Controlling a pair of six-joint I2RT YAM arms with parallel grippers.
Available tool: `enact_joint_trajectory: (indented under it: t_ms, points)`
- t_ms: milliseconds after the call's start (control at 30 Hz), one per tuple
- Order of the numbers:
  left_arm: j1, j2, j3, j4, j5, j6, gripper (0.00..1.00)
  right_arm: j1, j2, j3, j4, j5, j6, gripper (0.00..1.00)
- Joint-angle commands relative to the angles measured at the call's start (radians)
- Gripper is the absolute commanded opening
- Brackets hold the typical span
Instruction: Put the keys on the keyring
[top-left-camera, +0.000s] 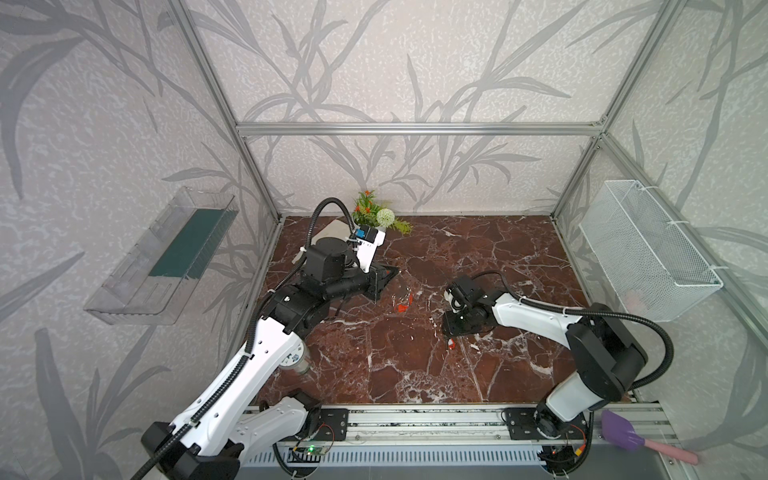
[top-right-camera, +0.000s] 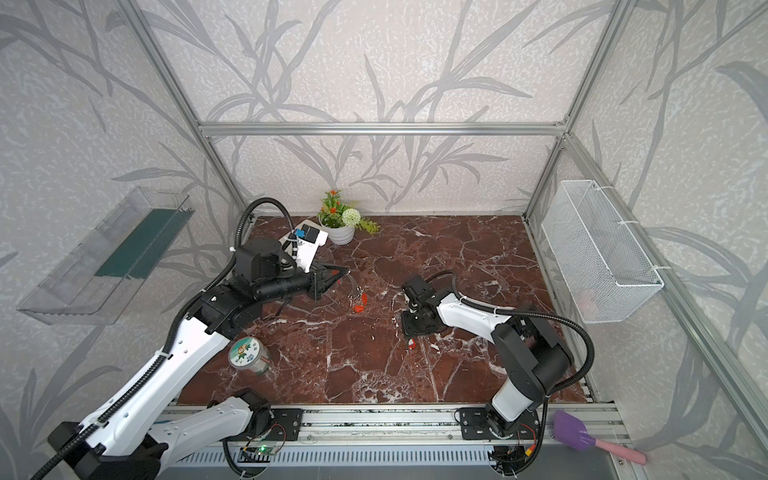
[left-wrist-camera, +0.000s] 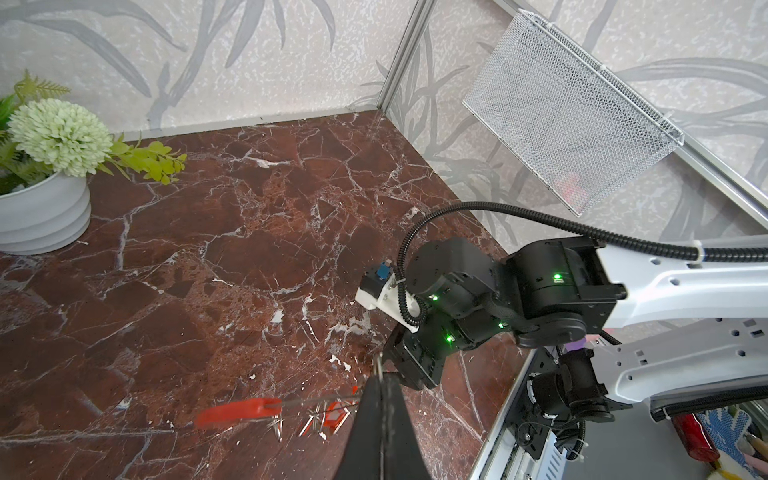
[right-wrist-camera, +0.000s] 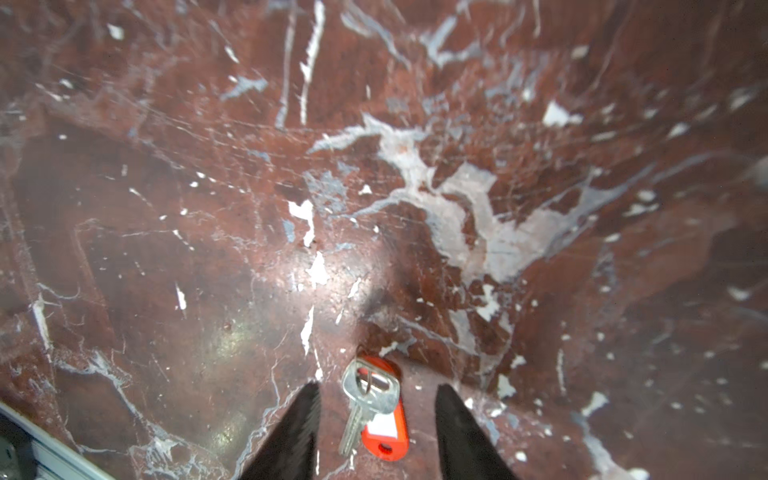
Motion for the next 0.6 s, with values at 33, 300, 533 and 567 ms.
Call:
enact_joint_trajectory:
  t_ms: [33, 300, 533, 567]
  points:
    - [-0.002, -0.011, 0.004, 0.025, 0.023, -0.007, 0.00, -0.005, -0.099, 0.016, -0.020, 0.034, 0.022, 0.55]
    - [-0.005, -0.045, -0.038, 0.046, 0.065, -0.038, 0.00, -0.009, -0.132, 0.029, -0.077, 0.008, 0.072, 0.56]
    - [-0.006, -0.042, -0.049, 0.047, 0.038, -0.054, 0.00, -0.010, -0.080, 0.120, -0.222, -0.021, -0.031, 0.54]
    - [-0.005, -0.039, -0.049, 0.054, 0.027, -0.057, 0.00, -0.010, -0.071, 0.123, -0.223, -0.031, -0.051, 0.54]
